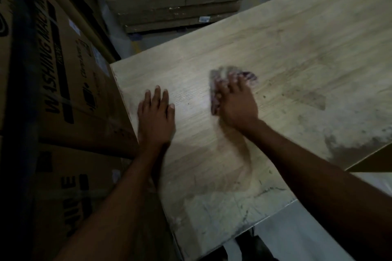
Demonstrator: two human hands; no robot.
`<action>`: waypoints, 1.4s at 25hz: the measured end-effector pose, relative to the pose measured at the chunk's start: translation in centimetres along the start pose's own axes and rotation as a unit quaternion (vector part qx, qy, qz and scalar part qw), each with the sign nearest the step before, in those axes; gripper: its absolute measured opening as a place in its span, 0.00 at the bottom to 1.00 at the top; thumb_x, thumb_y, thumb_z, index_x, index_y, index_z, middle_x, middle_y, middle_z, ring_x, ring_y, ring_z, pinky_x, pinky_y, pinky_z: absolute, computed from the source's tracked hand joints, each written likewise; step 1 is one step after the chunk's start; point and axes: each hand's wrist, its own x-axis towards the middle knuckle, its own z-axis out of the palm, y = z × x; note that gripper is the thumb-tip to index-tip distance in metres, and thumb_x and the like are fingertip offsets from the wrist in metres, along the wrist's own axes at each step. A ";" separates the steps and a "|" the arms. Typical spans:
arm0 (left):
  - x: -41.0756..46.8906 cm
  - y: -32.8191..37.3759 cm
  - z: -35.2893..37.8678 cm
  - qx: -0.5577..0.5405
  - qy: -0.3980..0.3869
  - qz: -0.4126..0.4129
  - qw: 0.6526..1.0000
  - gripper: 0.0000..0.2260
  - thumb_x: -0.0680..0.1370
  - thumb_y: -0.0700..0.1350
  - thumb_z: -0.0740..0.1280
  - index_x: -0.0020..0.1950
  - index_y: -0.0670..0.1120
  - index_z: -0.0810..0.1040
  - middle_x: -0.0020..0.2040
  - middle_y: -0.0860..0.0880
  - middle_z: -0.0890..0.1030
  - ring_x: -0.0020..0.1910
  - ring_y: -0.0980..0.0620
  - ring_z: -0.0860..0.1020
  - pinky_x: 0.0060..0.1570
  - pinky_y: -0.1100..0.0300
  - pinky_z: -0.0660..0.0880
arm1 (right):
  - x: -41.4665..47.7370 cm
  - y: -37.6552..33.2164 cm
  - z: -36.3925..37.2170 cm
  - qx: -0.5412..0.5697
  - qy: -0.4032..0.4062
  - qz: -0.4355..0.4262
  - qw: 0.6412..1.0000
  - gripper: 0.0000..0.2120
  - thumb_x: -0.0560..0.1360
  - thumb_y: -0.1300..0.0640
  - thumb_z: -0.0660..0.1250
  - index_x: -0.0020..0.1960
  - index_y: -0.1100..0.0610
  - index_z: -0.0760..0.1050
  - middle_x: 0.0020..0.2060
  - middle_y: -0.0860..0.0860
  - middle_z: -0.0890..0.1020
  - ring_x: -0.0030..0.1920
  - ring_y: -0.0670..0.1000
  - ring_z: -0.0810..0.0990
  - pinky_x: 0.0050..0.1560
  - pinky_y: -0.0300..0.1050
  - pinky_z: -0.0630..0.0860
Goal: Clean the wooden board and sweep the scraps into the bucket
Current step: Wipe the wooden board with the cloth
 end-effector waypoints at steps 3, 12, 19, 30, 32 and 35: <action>-4.1 3.3 0.7 -0.063 0.046 -0.021 0.997 0.21 0.84 0.47 0.55 0.77 0.44 0.68 0.79 0.44 0.64 0.80 0.42 0.59 0.76 0.44 0.59 | -4.0 -0.7 -0.3 -0.055 0.001 -0.098 0.994 0.34 0.77 0.46 0.50 0.80 0.56 0.63 0.79 0.65 0.62 0.79 0.69 0.58 0.78 0.67 0.58; -4.3 3.0 1.6 -0.096 0.117 -0.015 0.988 0.18 0.82 0.43 0.61 0.71 0.44 0.77 0.74 0.43 0.73 0.76 0.41 0.67 0.71 0.46 0.65 | -4.8 -0.2 0.1 -0.024 -0.029 -0.232 0.972 0.33 0.78 0.49 0.53 0.81 0.60 0.60 0.79 0.67 0.62 0.79 0.67 0.60 0.79 0.63 0.60; -4.2 3.9 0.9 -0.088 0.098 -0.062 0.989 0.18 0.82 0.48 0.62 0.71 0.48 0.76 0.74 0.49 0.73 0.76 0.48 0.66 0.72 0.51 0.60 | -8.6 2.2 0.5 -0.027 -0.023 -0.265 0.964 0.34 0.76 0.51 0.58 0.81 0.58 0.61 0.79 0.66 0.63 0.79 0.68 0.60 0.79 0.62 0.58; -8.2 6.5 2.2 -0.011 0.076 -0.075 0.994 0.20 0.83 0.52 0.59 0.76 0.52 0.71 0.78 0.50 0.67 0.79 0.47 0.61 0.74 0.47 0.60 | -10.7 1.9 -0.6 0.037 0.033 -0.020 0.999 0.33 0.80 0.52 0.59 0.83 0.57 0.56 0.80 0.65 0.58 0.81 0.67 0.55 0.80 0.64 0.56; -7.9 6.7 1.8 -0.024 0.104 -0.075 0.991 0.19 0.81 0.51 0.62 0.73 0.52 0.75 0.76 0.49 0.71 0.77 0.47 0.65 0.72 0.47 0.63 | -14.3 1.4 1.1 0.008 0.004 -0.236 0.972 0.31 0.80 0.51 0.54 0.82 0.58 0.59 0.80 0.63 0.60 0.81 0.66 0.56 0.80 0.65 0.54; -8.1 6.9 1.4 -0.070 0.080 -0.107 0.989 0.20 0.80 0.53 0.62 0.73 0.54 0.74 0.77 0.52 0.69 0.78 0.50 0.63 0.74 0.49 0.60 | -14.1 3.8 0.1 0.050 0.027 -0.091 0.994 0.32 0.77 0.49 0.54 0.80 0.58 0.62 0.79 0.65 0.63 0.80 0.68 0.60 0.76 0.66 0.61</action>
